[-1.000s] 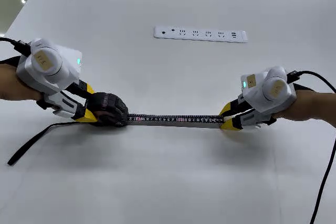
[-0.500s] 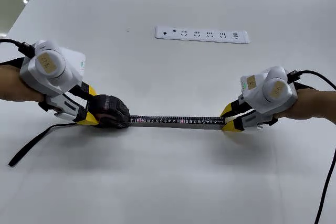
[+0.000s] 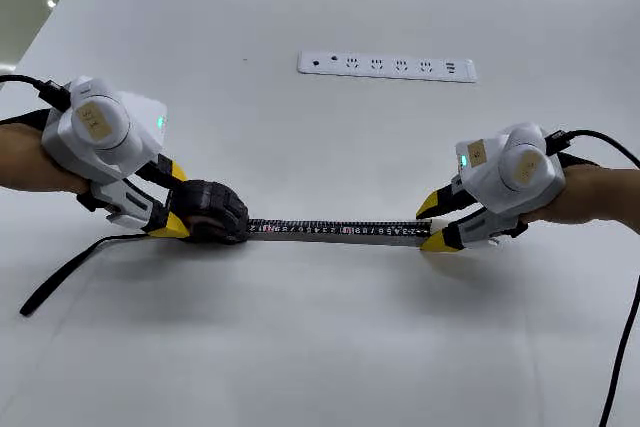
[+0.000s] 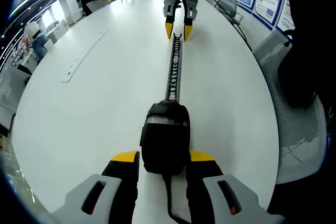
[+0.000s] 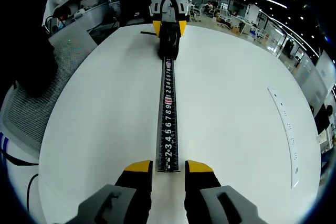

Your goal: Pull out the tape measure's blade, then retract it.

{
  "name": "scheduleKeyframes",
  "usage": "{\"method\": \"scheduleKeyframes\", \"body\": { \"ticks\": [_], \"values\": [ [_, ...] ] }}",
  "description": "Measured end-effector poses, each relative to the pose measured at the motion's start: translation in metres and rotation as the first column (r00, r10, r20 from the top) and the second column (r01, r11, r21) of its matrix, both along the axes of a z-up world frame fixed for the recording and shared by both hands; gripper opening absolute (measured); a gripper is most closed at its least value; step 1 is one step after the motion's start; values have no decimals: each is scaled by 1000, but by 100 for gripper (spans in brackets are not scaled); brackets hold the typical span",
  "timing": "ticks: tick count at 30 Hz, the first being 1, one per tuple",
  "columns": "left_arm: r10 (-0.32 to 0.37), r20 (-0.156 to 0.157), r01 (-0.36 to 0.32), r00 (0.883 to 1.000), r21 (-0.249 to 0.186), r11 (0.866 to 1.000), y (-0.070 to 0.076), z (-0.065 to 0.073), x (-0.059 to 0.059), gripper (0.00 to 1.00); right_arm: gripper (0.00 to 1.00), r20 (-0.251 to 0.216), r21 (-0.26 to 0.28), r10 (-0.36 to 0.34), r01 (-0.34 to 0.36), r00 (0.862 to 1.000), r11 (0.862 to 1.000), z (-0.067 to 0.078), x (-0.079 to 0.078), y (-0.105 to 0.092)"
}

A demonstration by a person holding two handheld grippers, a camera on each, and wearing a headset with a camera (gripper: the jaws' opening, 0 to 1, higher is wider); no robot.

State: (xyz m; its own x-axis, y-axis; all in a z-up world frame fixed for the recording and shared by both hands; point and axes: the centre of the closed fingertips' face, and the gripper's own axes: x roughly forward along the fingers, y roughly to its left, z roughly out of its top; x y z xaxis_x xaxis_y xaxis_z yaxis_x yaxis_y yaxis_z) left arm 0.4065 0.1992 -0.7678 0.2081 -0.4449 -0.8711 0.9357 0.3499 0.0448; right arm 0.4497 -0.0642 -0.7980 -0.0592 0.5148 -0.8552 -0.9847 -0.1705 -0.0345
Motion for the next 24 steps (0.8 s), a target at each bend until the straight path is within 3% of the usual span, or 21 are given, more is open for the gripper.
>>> {"method": "scheduleKeyframes", "body": {
  "ticks": [12,24],
  "values": [
    [40,-15,-40,999,-10,999,1,5,-4,44,35,16,5,-14,14,1000,1000,5,-2,-10],
    [107,-18,-107,994,-36,994,10,5,-17,58,50,13,23,-46,45,999,999,9,-9,-11]
  ]
}}
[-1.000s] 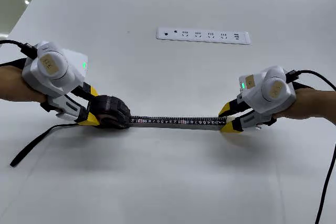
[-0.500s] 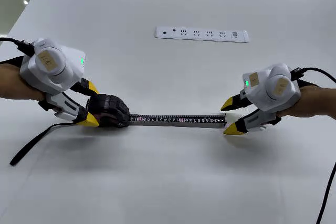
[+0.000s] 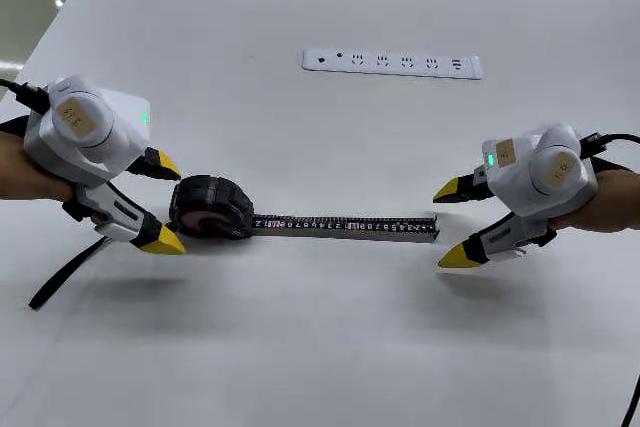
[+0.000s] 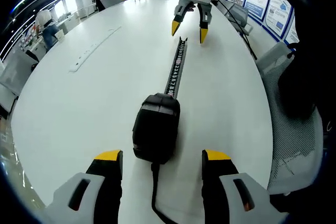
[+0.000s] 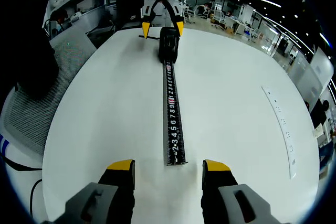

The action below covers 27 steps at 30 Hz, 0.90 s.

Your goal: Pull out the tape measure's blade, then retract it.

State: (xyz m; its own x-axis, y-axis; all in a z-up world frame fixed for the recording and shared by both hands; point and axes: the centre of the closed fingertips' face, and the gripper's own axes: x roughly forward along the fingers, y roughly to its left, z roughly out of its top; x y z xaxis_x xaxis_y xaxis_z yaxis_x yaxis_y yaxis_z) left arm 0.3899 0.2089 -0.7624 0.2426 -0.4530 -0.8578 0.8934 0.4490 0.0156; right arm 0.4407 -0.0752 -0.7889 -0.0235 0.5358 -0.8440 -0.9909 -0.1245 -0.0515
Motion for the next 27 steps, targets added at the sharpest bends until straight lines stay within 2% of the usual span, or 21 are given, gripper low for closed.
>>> {"method": "scheduleKeyframes", "body": {
  "ticks": [5,12,15,18,20,27],
  "values": [
    [31,10,-31,999,-15,999,2,2,-4,66,56,-1,9,-26,26,1000,1000,2,-3,-2],
    [68,25,-66,997,-54,996,-2,9,-6,77,71,-14,25,-83,83,996,996,5,-6,-6],
    [87,40,-84,995,-65,994,-3,11,-6,82,74,-11,34,-95,95,995,995,7,-9,-8],
    [105,47,-101,993,-87,991,-5,14,-6,85,80,-19,52,-128,129,992,990,9,-10,-8],
    [114,50,-109,992,-97,989,-6,15,-7,87,82,-41,56,-148,150,988,987,9,-14,-8],
    [141,62,-134,988,-113,985,-5,14,-12,96,95,-46,65,-182,184,982,981,10,-19,-10]
  ]
}}
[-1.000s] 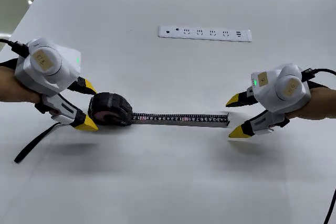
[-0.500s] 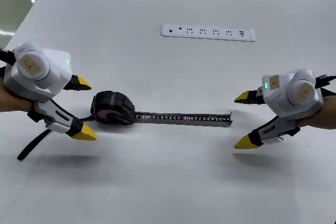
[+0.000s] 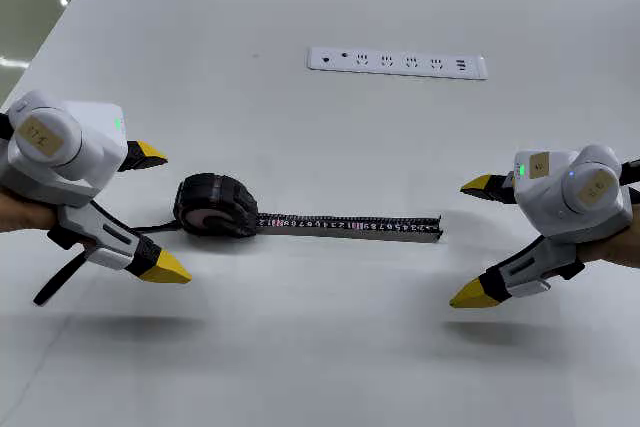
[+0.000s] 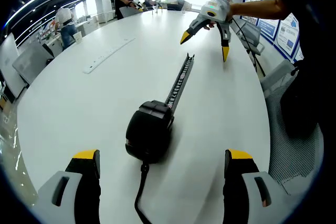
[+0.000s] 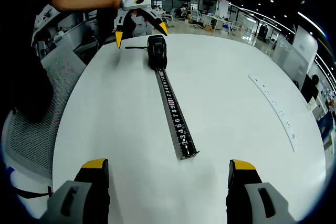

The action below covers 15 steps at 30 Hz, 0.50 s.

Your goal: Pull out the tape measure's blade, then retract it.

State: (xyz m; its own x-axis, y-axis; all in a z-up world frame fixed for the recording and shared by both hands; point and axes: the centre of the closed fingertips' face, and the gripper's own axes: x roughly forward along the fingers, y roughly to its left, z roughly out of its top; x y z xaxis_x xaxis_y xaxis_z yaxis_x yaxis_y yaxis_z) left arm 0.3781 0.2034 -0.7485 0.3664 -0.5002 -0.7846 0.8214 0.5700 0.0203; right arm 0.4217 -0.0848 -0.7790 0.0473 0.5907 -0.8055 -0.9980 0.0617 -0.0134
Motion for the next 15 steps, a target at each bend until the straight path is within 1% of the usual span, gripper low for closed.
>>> {"method": "scheduleKeyframes", "body": {
  "ticks": [2,3,4,5,7,9,15],
  "values": [
    [0,2,0,1000,7,1000,1,-1,-2,99,97,6,3,-5,5,1000,1000,1,0,0],
    [-2,1,2,1000,11,1000,2,-1,-1,99,99,9,5,-8,8,1000,1000,1,0,1],
    [0,2,0,1000,13,1000,3,-1,-2,99,99,22,2,-14,14,1000,1000,1,2,1],
    [1,3,-1,1000,13,1000,3,0,-1,99,99,20,3,-15,15,1000,1000,2,2,0],
    [8,8,-8,1000,8,1000,3,2,0,99,99,14,6,-24,24,1000,1000,2,1,1],
    [17,17,-17,1000,3,1000,3,3,1,99,99,21,7,-28,28,999,1000,3,1,1],
    [39,30,-38,999,-16,999,3,6,-1,99,99,29,16,-48,48,998,999,6,-1,-1]
  ]
}}
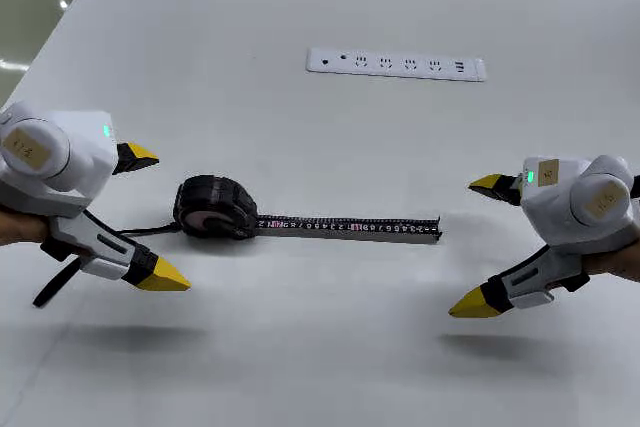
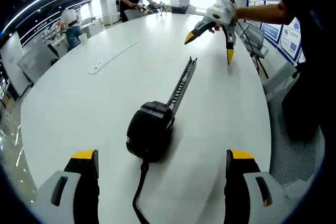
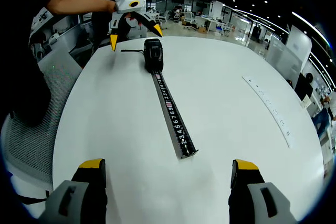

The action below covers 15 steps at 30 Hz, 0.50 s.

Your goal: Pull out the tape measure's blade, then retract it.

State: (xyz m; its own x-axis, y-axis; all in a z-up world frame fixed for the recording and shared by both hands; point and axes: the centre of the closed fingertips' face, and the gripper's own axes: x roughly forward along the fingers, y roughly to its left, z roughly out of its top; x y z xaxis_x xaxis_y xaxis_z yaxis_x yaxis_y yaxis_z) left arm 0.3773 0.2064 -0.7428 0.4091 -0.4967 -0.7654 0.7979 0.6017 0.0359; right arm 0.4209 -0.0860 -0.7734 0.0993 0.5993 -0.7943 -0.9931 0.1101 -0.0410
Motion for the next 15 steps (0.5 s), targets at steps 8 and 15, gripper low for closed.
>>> {"method": "scheduleKeyframes", "body": {
  "ticks": [8,15],
  "values": [
    [30,11,-30,999,-23,999,-1,1,-4,99,99,14,28,-60,59,998,998,3,-3,0],
    [69,25,-68,997,-46,997,-2,-1,-10,99,99,27,66,-117,115,993,991,7,-5,2]
  ]
}}
